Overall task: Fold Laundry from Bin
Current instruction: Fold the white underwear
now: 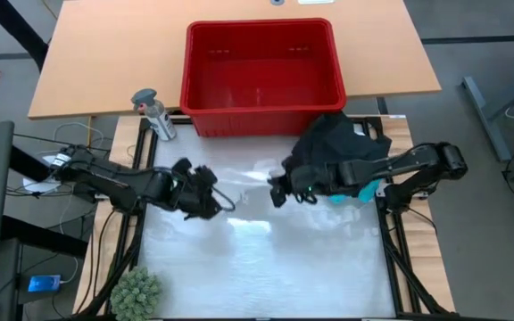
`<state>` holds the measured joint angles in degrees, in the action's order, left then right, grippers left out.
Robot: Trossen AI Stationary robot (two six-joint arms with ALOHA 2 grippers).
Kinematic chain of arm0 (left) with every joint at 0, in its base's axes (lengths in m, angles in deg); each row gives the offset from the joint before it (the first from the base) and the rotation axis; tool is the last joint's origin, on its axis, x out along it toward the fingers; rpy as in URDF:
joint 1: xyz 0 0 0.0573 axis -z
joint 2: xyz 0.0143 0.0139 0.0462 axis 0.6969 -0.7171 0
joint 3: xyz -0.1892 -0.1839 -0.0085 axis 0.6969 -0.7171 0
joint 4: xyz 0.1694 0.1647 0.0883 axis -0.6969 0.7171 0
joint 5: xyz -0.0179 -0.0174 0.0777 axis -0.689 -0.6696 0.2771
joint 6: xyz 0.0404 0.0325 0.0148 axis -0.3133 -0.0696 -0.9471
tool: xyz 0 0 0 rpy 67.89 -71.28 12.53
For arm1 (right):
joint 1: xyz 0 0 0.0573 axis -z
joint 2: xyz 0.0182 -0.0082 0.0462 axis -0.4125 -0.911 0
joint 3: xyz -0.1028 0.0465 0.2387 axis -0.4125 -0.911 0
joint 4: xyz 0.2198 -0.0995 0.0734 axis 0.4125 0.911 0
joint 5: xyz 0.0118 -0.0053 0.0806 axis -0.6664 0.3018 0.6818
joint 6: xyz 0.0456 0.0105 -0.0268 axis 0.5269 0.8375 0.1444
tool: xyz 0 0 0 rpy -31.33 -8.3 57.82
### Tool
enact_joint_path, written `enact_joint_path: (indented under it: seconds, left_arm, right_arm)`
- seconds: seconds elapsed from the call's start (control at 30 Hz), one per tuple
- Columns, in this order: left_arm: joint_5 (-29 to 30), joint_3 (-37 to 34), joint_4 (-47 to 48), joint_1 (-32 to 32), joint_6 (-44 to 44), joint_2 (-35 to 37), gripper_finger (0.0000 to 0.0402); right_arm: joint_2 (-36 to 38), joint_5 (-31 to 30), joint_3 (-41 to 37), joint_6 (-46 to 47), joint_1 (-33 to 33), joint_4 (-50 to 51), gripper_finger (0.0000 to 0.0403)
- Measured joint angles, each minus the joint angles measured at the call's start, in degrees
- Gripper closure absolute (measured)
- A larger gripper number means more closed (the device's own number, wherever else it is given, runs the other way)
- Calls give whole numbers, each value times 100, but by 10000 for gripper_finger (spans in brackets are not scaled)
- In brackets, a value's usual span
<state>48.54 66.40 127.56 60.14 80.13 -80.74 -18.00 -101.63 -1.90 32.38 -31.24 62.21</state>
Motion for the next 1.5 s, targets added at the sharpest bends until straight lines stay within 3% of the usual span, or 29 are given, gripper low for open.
enact_joint_path:
  seconds: [0.1, 0.23, 0.47, 0.63, 0.9, 1.2, 1.33, 1.5]
  left_arm:
    - [-397, -230, -597, 401, 511, 4, 401]
    - [-374, -359, -1128, 999, 1206, 4, 401]
    - [-666, -813, -2286, 1624, 1425, 4, 401]
    - [-1083, -1003, -3036, 1663, 1558, 37, 401]
    - [-696, -740, -2032, 722, 271, 209, 401]
    - [-463, -654, -2025, -1372, -2413, 379, 401]
    - [-36, -350, -1969, -1839, -3318, 465, 401]
    - [237, -188, -1887, -1775, -3671, 492, 401]
  right_arm:
    - [-5, -138, -109, 401, -373, 59, 379]
    - [2, -334, -107, 776, -866, 77, 379]
    - [-4, -417, -107, 1638, -1631, 819, 379]
    - [17, -263, -100, 1981, -1989, 965, 379]
    - [-14, -269, 22, 999, -1004, 494, 379]
    - [6, -262, 20, -752, 600, -831, 379]
    - [20, -408, 22, -1630, 742, -1246, 379]
    - [17, -962, -55, -2158, 444, -1158, 379]
